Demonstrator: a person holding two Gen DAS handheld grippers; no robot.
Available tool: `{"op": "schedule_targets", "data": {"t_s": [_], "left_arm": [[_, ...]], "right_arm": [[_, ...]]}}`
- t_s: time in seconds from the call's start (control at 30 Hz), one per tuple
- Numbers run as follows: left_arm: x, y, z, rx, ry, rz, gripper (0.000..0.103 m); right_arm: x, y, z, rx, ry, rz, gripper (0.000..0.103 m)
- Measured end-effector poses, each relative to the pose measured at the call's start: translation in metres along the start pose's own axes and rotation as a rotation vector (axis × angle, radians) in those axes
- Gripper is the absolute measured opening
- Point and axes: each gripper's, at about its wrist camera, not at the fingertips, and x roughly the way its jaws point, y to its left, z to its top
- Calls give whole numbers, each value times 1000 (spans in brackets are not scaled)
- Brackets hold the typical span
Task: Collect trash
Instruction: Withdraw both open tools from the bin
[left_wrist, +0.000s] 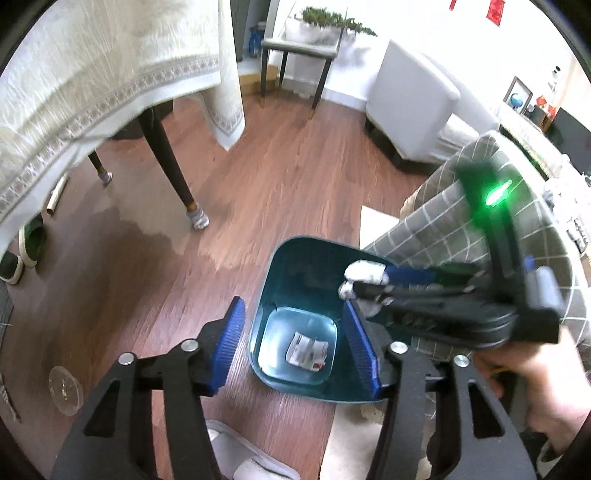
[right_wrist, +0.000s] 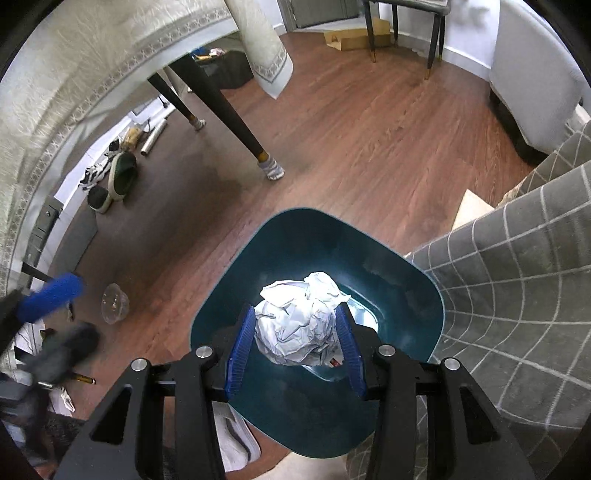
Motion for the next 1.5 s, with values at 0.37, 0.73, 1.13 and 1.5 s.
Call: {"op": "schedule_targets", "data": {"t_s": [0.37,0.73,1.13,1.5], "left_arm": [[-43,-17,18,44,-127,-34,40],[-65,-31,27,57,-189,-86,40],[-81,-45,39,85,-251,-96,45],[-102,-73,58,94,-337,-126,59]], "right_arm": [[47,4,-20,-47,134,-69,46],[64,6,-37,-84,210,-86,59],[9,13,-28,-126,62,-28,62],[-102,7,-14,-174,-223,8,62]]}}
